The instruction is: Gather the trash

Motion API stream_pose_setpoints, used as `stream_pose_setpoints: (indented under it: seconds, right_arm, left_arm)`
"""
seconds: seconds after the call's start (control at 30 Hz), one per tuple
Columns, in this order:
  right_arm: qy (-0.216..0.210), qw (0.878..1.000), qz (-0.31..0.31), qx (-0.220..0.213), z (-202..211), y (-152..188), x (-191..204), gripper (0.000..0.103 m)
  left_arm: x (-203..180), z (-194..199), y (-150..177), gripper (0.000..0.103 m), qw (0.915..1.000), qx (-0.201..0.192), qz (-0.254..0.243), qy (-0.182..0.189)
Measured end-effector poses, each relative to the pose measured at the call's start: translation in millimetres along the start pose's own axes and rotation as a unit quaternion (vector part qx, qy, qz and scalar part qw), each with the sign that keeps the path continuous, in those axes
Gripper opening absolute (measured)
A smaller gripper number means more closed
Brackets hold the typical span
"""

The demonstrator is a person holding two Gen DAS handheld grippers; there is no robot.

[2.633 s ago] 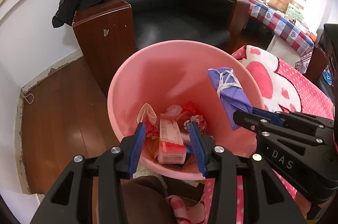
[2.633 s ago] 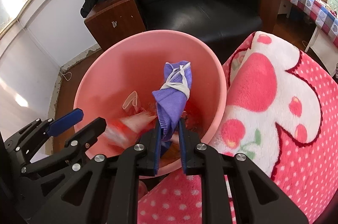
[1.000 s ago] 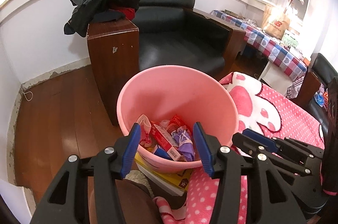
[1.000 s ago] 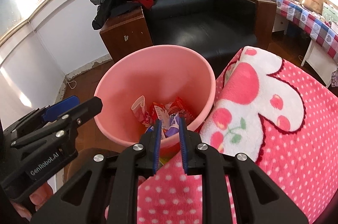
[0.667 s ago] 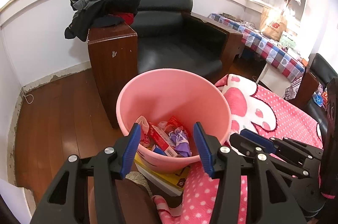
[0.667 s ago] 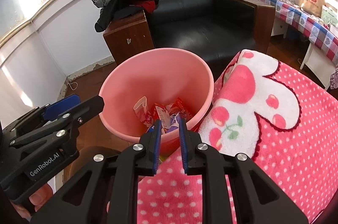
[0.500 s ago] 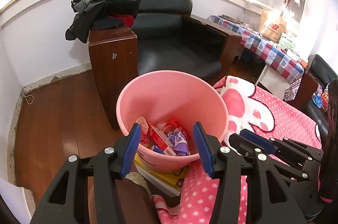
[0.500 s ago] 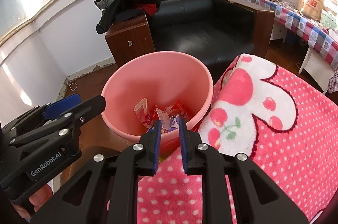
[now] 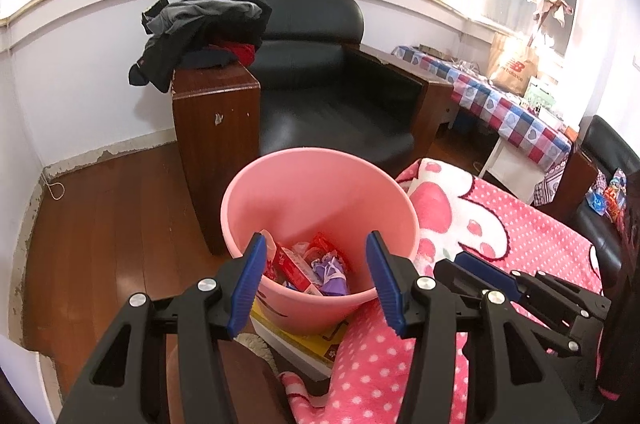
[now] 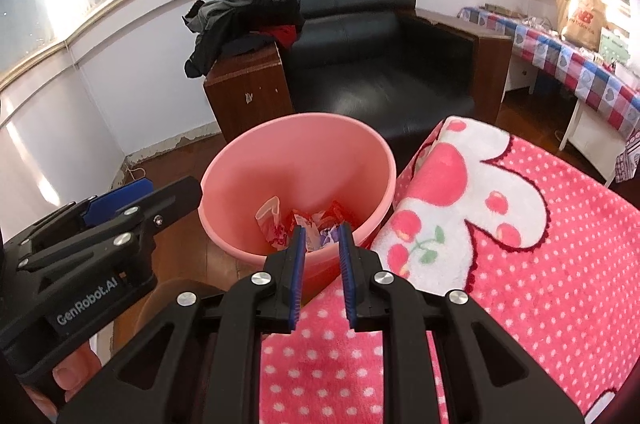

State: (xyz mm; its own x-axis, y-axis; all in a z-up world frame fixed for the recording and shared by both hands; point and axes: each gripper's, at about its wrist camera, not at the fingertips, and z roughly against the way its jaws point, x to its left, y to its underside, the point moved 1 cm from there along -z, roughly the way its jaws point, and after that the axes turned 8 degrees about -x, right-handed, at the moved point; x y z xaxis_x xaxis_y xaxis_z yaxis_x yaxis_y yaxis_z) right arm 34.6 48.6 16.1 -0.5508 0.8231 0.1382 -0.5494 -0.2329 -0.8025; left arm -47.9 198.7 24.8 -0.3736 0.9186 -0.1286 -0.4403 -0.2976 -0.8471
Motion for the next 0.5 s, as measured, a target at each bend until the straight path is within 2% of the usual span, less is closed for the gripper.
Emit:
stream_pose_setpoints:
  seconds: [0.3,0.5]
  right_arm:
    - [0.001,1.000,0.005,-0.031,15,7,-1,0.017]
    - [0.008,0.999,0.008,-0.038,22,16,-2,0.018]
  left_arm:
    - [-4,10,2,0.051,0.9997,-0.024,-0.003,-0.008]
    - [-6,13,6,0.051,0.9991,-0.036,-0.011,-0.020]
